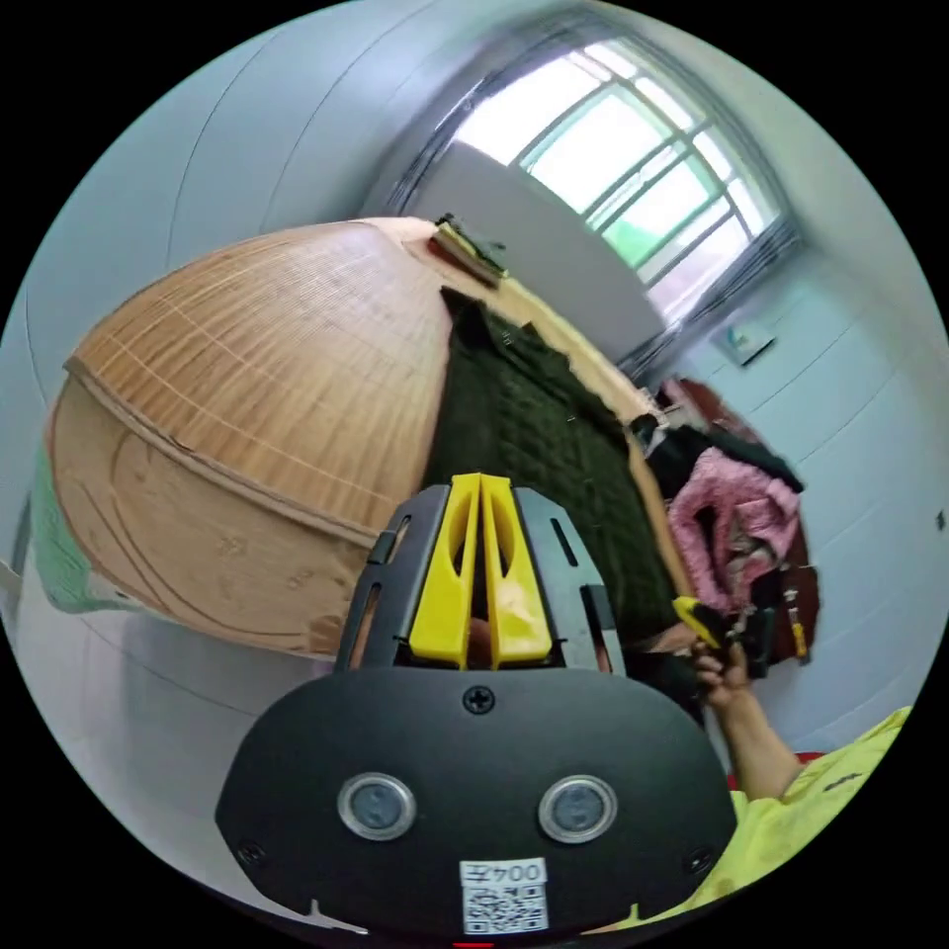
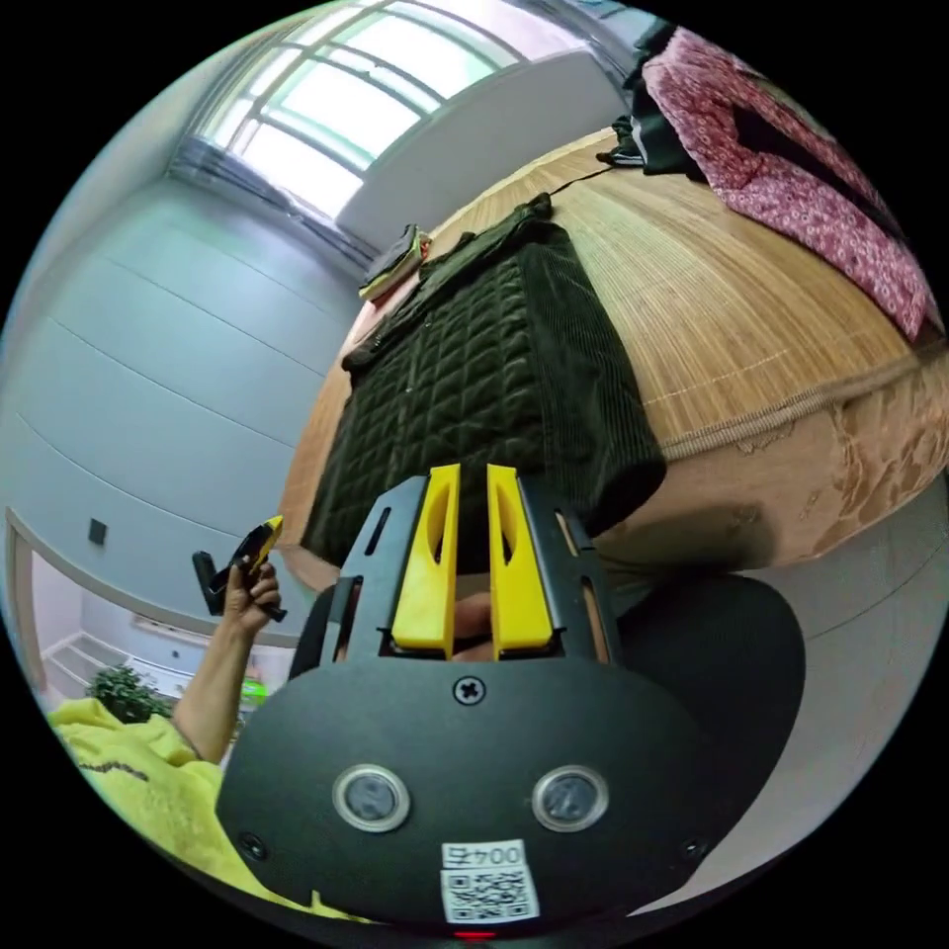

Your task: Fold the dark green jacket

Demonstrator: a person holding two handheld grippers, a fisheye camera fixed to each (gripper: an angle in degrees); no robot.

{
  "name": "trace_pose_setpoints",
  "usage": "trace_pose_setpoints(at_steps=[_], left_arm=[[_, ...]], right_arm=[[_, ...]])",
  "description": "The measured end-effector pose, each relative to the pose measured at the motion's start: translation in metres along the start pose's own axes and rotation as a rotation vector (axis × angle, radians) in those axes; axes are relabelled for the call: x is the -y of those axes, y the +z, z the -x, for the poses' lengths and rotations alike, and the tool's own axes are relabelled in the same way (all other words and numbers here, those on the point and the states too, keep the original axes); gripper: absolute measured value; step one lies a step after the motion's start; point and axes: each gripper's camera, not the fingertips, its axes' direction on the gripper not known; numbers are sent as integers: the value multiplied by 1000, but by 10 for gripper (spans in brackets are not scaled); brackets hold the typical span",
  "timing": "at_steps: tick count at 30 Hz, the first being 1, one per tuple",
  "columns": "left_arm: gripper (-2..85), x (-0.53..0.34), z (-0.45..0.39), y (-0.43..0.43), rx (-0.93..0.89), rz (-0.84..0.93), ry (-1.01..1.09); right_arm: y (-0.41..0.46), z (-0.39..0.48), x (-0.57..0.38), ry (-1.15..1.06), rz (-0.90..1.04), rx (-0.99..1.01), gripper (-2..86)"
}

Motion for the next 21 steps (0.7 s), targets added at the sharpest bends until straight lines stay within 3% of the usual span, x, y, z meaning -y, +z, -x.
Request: trace_pose_setpoints(at_steps=[7, 15, 21], left_arm=[[41, -78, 5, 60, -214, 170, -202], [77, -134, 49, 110, -334, 274, -413], [83, -129, 58, 119, -347, 295, -409]], right_arm=[[48, -55, -43, 263, 127, 264, 119], [74, -76, -36, 328, 125, 242, 125], [91, -73, -28, 321, 114, 241, 96]])
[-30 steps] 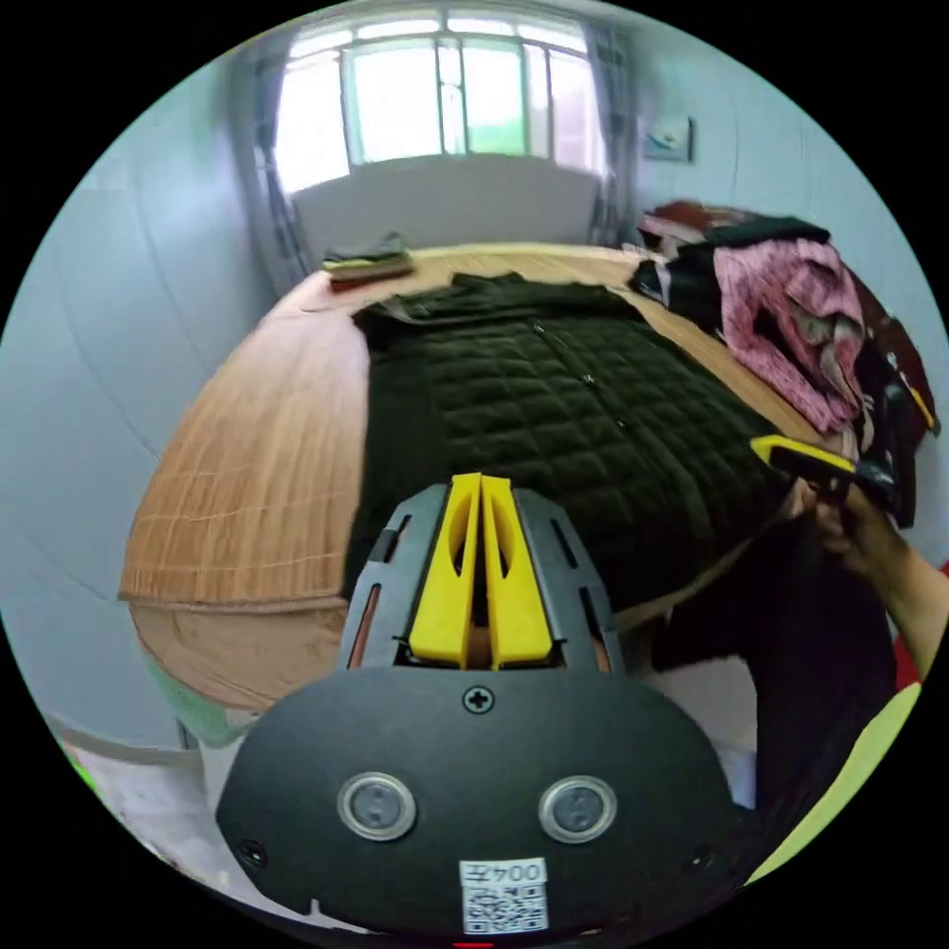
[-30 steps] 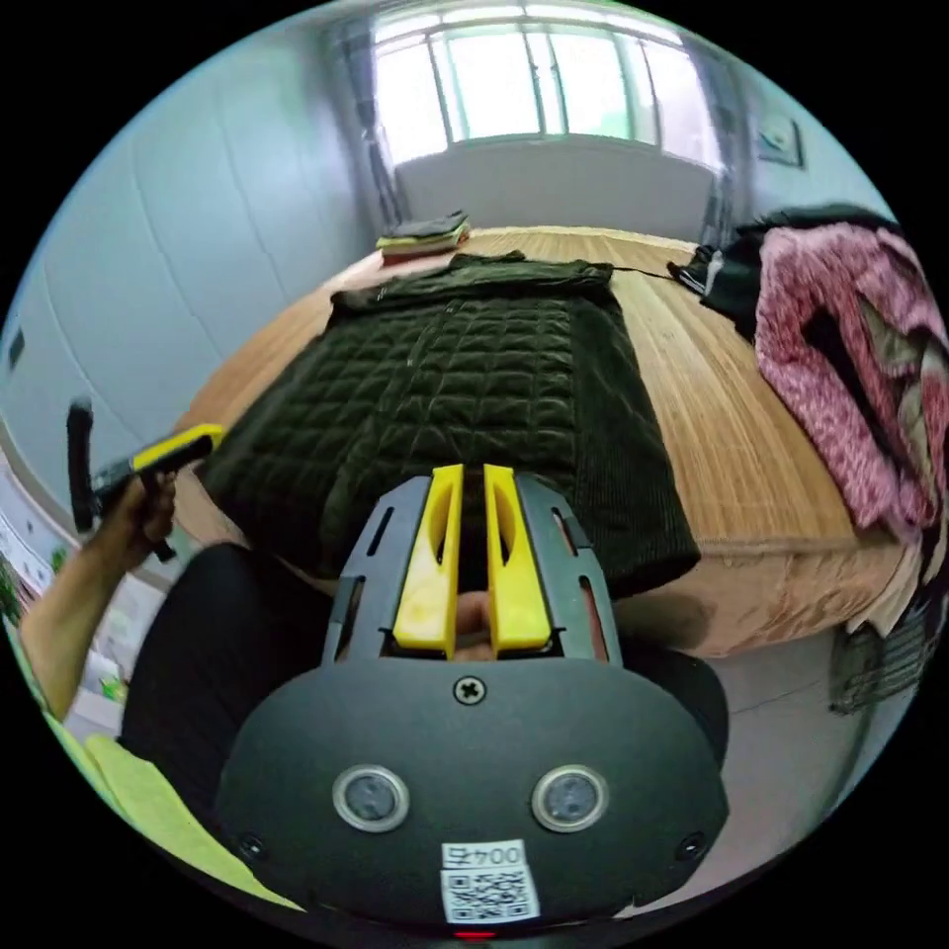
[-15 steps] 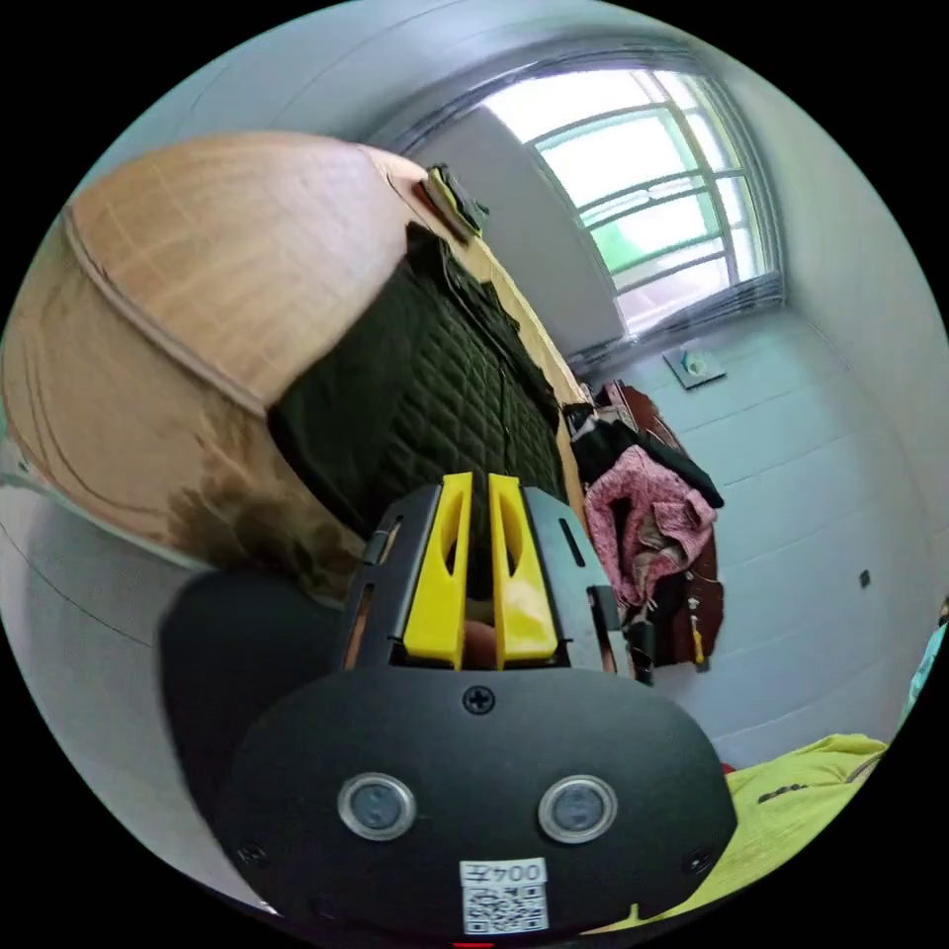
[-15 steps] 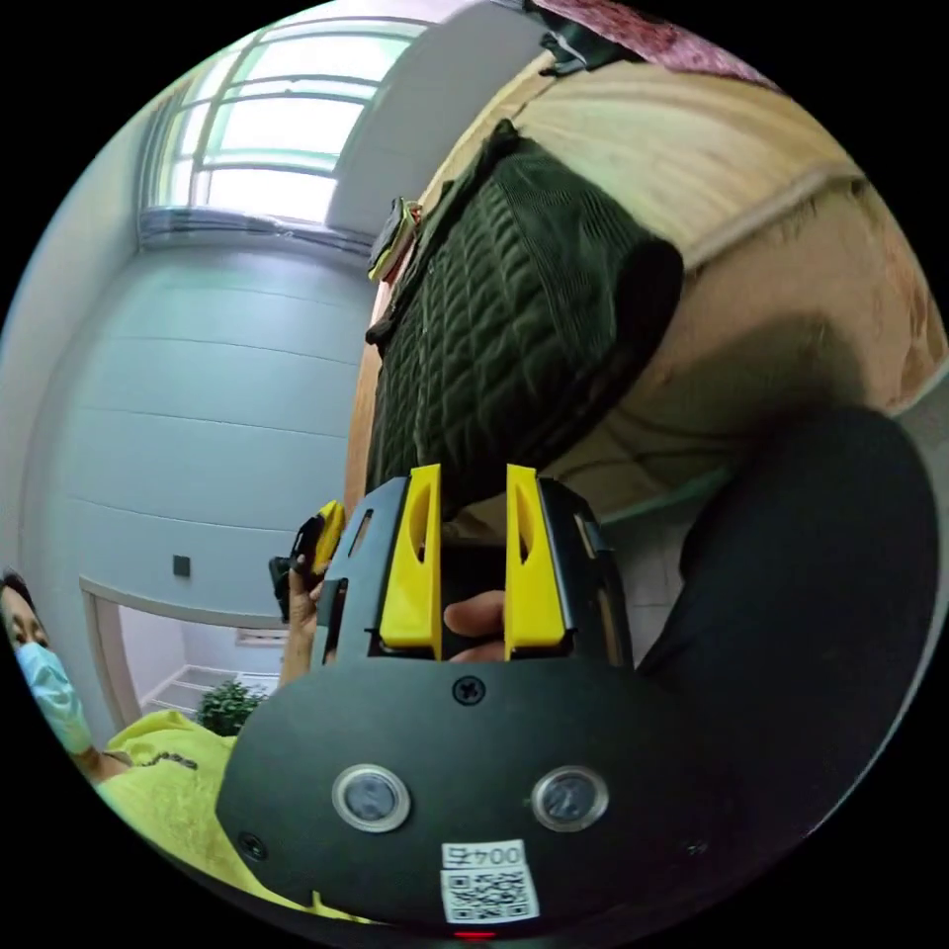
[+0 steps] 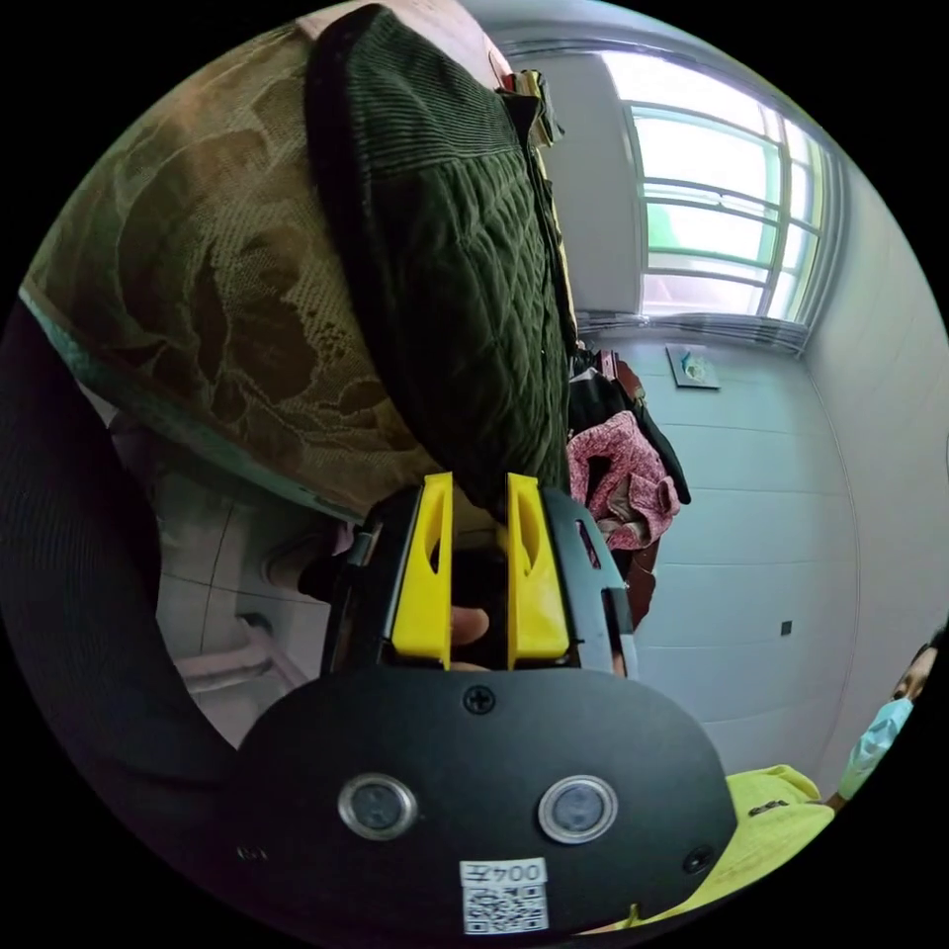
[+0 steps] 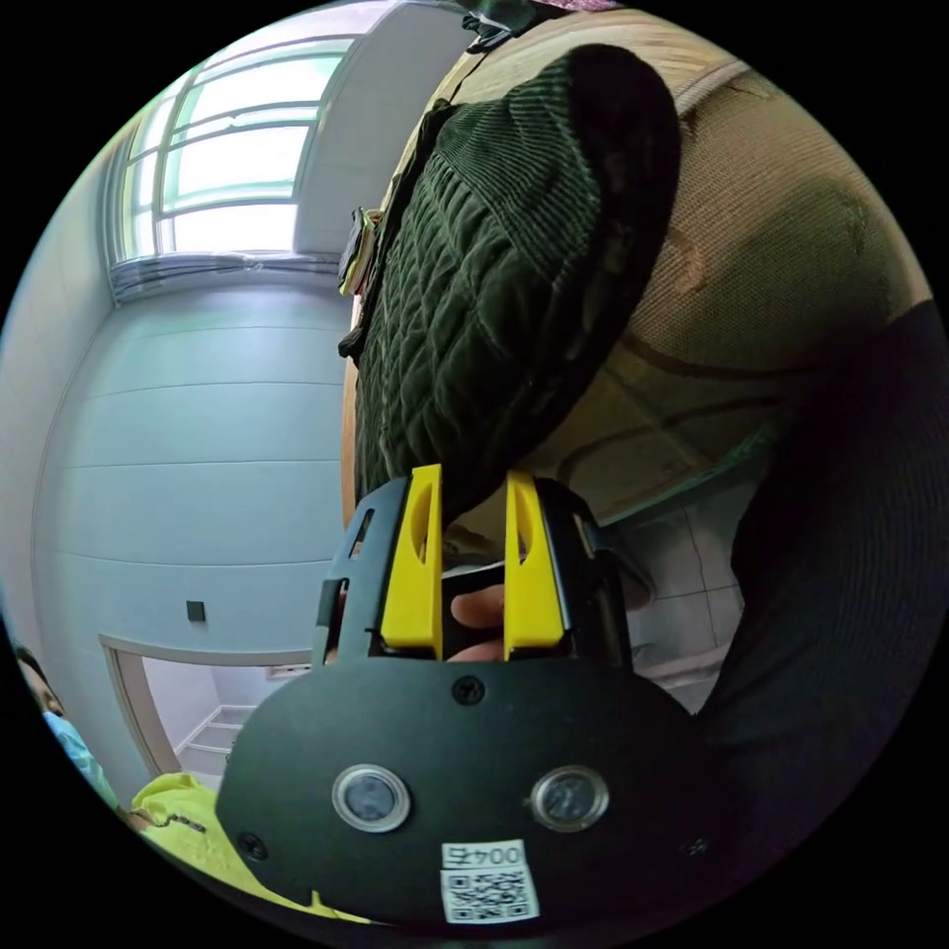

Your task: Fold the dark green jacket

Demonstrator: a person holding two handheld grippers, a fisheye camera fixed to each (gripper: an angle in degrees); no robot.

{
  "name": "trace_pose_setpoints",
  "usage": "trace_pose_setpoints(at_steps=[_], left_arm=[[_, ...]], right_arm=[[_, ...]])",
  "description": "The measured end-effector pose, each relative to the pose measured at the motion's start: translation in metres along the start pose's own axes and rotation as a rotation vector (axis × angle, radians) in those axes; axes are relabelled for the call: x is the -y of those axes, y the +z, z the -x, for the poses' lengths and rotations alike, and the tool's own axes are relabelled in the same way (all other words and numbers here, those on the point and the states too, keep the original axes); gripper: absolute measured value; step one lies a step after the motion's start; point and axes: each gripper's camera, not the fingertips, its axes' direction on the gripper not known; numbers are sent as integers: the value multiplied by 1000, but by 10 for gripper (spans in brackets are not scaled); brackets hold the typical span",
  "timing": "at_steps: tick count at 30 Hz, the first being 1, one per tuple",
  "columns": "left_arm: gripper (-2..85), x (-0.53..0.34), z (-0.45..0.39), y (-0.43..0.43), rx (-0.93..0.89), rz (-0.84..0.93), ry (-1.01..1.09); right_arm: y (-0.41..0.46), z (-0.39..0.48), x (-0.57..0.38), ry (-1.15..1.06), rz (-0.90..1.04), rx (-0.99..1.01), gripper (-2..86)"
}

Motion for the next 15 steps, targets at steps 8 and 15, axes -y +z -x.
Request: trace_pose_setpoints(at_steps=[8, 15], left_arm=[[100, -3, 27, 9, -66, -4, -72], [122, -3, 32, 9, -201, -85, -42]], right_arm=[[-7, 6, 2, -7, 36, 110, 39], [-6, 8, 1, 19, 42, 192, 39]])
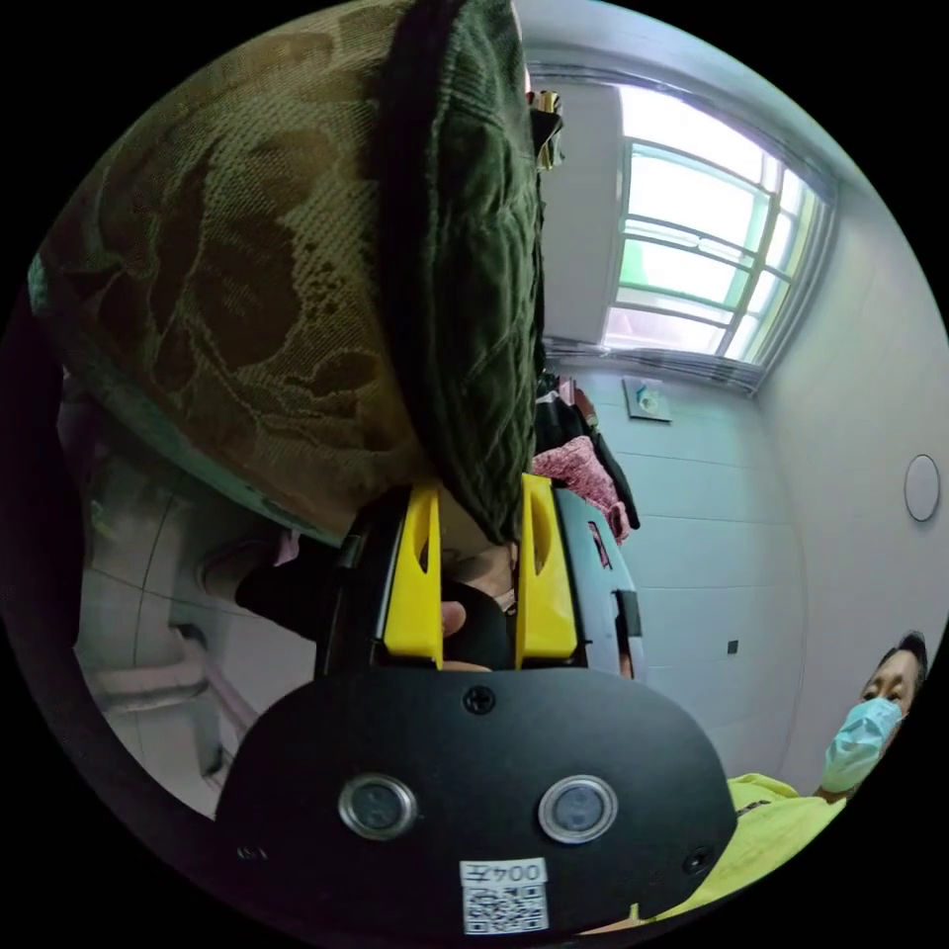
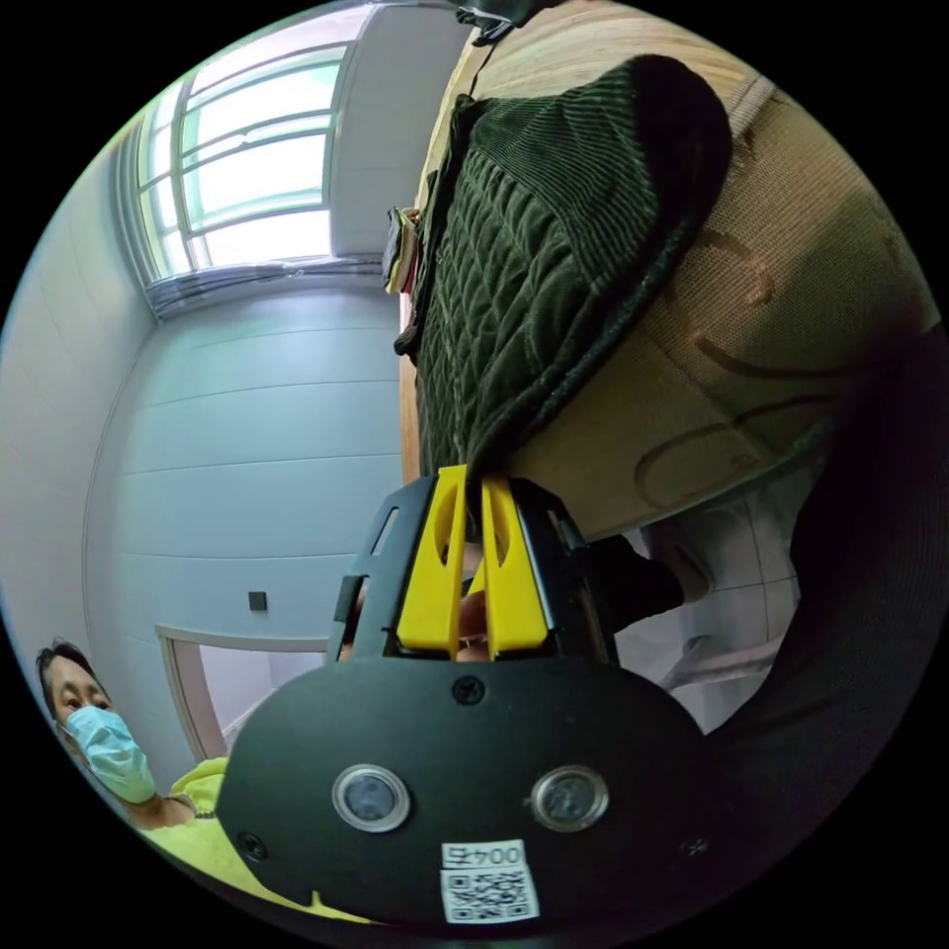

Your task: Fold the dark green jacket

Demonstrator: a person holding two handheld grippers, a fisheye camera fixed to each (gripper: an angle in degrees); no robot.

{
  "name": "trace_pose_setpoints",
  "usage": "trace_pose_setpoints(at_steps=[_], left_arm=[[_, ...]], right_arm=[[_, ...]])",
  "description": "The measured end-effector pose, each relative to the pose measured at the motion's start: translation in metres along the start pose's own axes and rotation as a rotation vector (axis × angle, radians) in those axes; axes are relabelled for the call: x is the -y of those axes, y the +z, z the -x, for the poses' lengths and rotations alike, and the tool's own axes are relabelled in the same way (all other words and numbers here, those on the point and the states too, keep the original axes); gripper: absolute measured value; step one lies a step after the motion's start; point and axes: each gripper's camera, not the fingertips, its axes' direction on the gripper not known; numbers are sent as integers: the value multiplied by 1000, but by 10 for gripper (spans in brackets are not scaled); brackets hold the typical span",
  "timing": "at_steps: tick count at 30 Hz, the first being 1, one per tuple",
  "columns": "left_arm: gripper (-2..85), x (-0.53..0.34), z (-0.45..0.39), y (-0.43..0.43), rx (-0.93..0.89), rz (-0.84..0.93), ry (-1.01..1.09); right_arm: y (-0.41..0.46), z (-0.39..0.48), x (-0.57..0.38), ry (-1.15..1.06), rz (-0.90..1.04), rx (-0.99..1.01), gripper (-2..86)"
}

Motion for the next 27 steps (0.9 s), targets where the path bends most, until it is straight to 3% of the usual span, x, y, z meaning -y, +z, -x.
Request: trace_pose_setpoints(at_steps=[8, 13, 19, 22, 27], left_arm=[[99, 1, 11, -20, -177, -161, 13], [85, 7, 8, -35, -91, -210, 43], [72, 14, 3, -33, -34, -206, 26], [58, 16, -8, -29, 32, -187, 40], [54, 22, -37, -23, 136, -126, 108]], right_arm=[[4, 7, -3, -41, 5, -6, 39], [9, -7, -17, -63, -39, -181, 64], [-5, -40, -25, -11, -149, -102, 88], [-5, -50, -25, -17, -127, 7, 68], [2, -45, -28, -65, -97, -12, 34]])
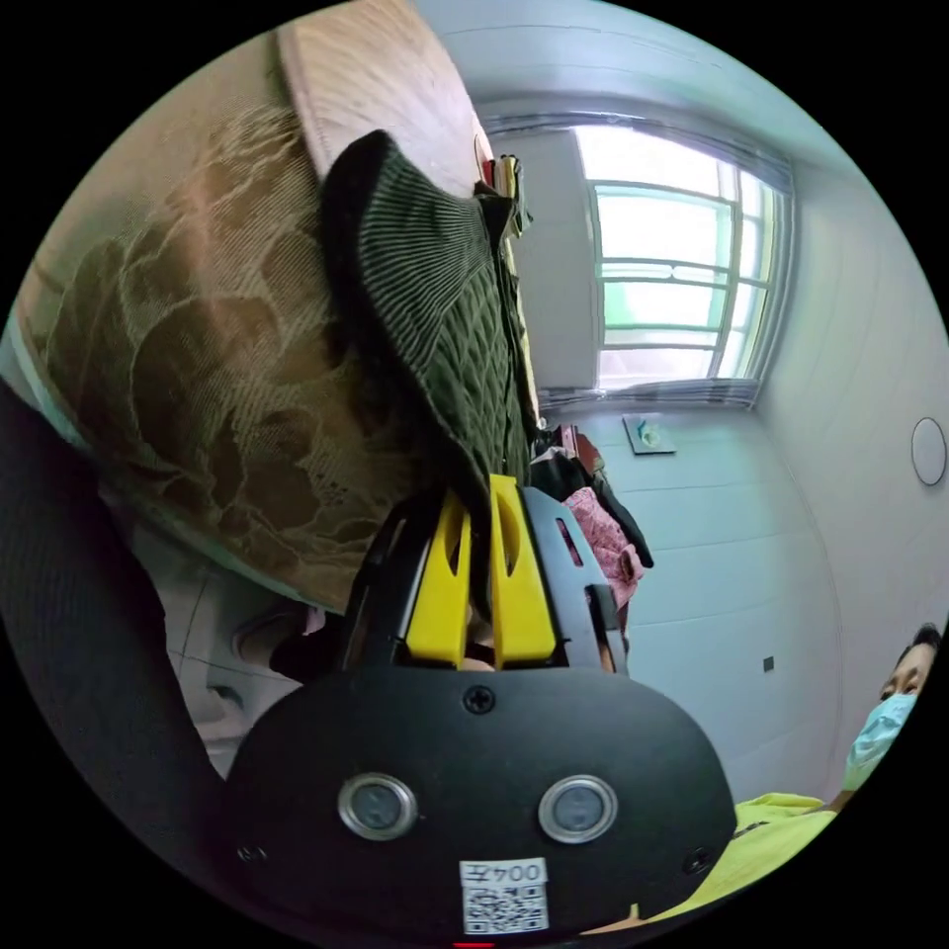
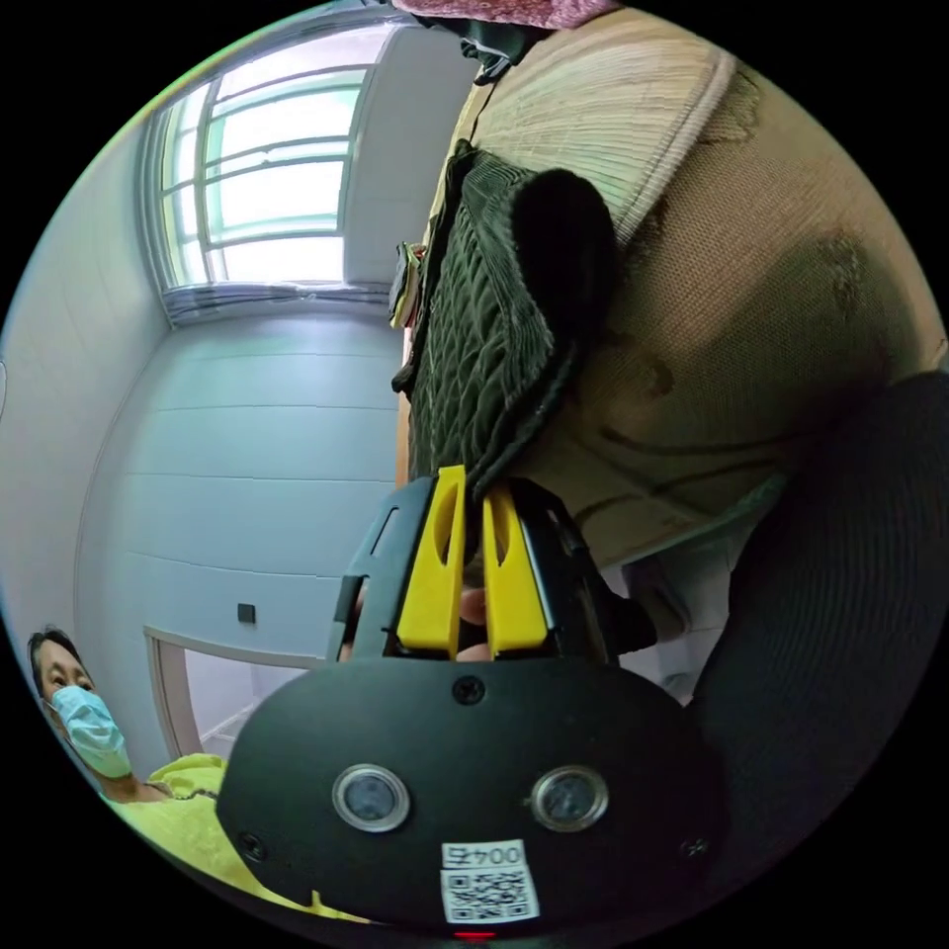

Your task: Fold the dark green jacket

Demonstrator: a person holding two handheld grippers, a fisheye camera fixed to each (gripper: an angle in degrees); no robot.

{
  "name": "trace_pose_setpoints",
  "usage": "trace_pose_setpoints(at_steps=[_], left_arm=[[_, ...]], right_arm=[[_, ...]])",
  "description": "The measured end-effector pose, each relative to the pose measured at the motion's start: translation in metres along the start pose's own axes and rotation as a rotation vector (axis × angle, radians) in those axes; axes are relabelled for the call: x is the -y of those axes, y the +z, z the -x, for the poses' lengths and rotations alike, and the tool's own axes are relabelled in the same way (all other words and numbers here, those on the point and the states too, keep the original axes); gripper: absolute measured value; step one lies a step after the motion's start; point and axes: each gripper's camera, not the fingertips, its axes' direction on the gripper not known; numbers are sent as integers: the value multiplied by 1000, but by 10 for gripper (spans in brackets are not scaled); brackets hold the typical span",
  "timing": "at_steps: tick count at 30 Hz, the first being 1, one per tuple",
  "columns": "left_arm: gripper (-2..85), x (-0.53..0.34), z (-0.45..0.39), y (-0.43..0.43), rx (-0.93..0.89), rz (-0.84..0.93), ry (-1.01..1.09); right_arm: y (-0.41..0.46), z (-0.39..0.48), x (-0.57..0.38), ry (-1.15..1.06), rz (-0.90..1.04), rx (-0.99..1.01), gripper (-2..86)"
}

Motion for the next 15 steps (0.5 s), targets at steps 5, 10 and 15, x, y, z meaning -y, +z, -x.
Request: trace_pose_setpoints(at_steps=[5, 10, 15], left_arm=[[55, 6, -37, 1, 47, 27, 114], [55, 14, -84, 7, 110, 24, 255], [55, 29, -133, 23, 193, 50, 396]], right_arm=[[-4, 37, -12, -119, -11, -85, 22], [-5, 89, -10, -242, 1, -163, 12], [-2, 112, 6, -238, 41, -160, 5]])
